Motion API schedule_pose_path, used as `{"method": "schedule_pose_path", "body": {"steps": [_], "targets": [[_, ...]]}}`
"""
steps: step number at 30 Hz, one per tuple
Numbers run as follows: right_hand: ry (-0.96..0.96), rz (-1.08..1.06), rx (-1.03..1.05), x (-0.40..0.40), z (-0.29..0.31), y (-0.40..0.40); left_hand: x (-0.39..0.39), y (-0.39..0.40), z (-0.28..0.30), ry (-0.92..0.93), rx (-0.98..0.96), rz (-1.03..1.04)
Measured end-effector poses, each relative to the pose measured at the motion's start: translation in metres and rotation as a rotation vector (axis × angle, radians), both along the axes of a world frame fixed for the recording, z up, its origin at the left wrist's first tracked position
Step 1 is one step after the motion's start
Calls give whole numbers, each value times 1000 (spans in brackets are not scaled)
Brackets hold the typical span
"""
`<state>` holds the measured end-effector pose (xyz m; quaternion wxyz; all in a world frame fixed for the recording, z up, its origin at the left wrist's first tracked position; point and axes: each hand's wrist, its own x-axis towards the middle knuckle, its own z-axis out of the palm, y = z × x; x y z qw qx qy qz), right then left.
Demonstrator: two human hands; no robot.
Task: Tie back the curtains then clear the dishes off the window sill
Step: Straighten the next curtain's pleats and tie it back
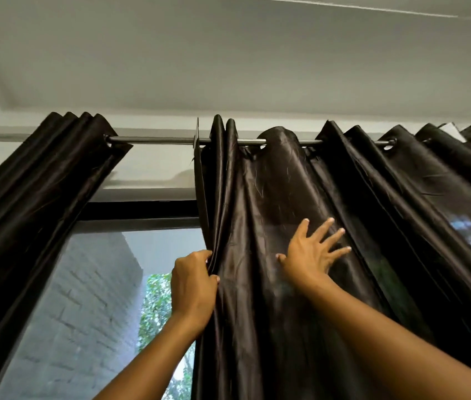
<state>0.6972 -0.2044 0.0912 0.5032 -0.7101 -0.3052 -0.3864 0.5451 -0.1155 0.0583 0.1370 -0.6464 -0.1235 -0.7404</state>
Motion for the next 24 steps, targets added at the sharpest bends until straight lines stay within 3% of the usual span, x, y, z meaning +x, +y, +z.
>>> {"method": "schedule_pose_path", "body": {"steps": [3, 7, 11, 16, 20, 24], "targets": [[22, 56, 2, 18, -4, -2, 2, 2, 0, 25, 21, -1], [-171, 45, 77, 22, -4, 2, 2, 2, 0, 14, -11, -36], [-277, 246, 93, -4, 3, 14, -6, 5, 0, 15, -69, -93], [-454, 520, -2, -91, 20, 31, -27, 16, 2, -26, -108, -83], [-516, 555, -114, -134, 40, 36, -62, 28, 7, -58, -168, -139], [-505, 464, -212, -108, 40, 34, -74, 22, 14, 128, -219, -397]]}}
